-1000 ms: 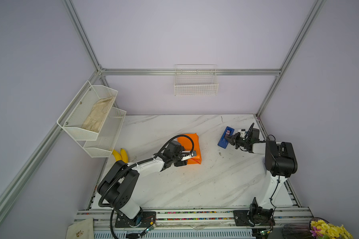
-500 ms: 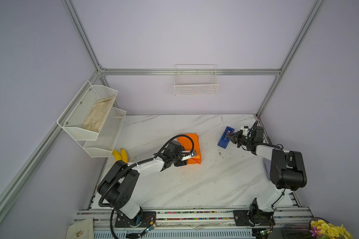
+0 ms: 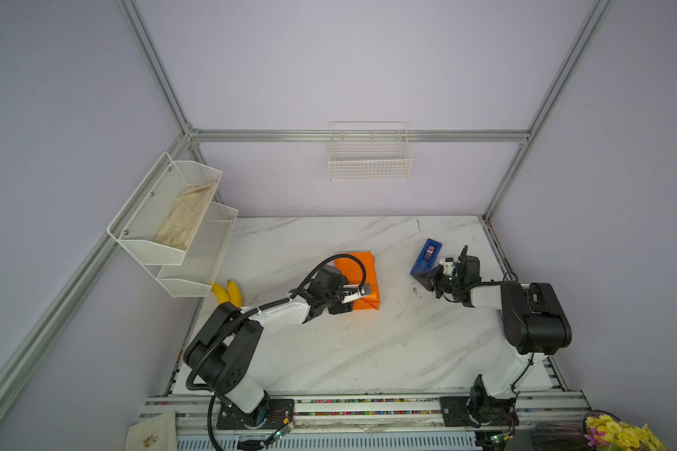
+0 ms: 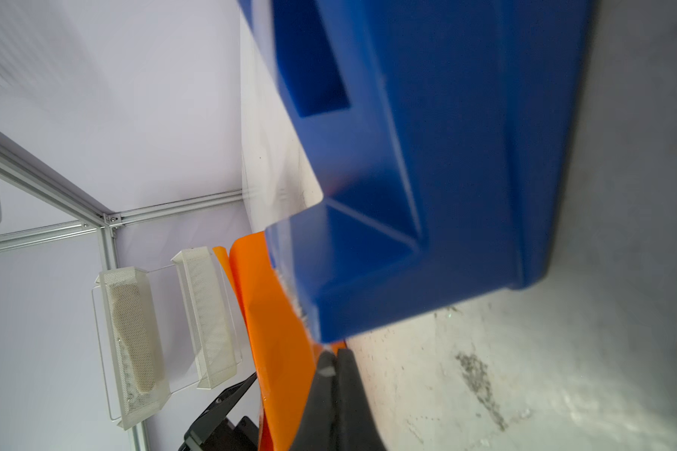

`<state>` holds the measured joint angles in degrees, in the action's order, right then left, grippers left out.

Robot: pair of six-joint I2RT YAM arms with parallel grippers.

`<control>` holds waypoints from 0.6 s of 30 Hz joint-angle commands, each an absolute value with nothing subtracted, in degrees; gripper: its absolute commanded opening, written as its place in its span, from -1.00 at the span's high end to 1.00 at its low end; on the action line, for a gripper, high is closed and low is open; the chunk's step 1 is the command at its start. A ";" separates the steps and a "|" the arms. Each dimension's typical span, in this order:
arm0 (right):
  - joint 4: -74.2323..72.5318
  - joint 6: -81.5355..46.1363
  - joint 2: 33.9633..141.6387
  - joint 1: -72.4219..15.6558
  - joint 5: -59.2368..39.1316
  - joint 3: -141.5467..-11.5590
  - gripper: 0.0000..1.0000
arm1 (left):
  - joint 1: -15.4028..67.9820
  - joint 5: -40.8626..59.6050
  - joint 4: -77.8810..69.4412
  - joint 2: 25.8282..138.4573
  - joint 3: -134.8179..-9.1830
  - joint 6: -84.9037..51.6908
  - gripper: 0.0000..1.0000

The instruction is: Wrap the gift box in paper

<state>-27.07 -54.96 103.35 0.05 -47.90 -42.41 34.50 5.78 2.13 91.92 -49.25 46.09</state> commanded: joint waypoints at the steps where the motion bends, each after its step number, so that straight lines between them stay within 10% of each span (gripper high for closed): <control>1: -20.32 -49.81 105.88 -1.76 -47.65 -41.31 1.00 | 34.10 7.34 10.72 95.19 -50.01 44.91 -0.37; 18: -4.65 -36.22 90.71 -0.90 -38.66 -43.28 1.00 | 34.17 7.32 10.87 94.77 -49.75 45.00 -0.37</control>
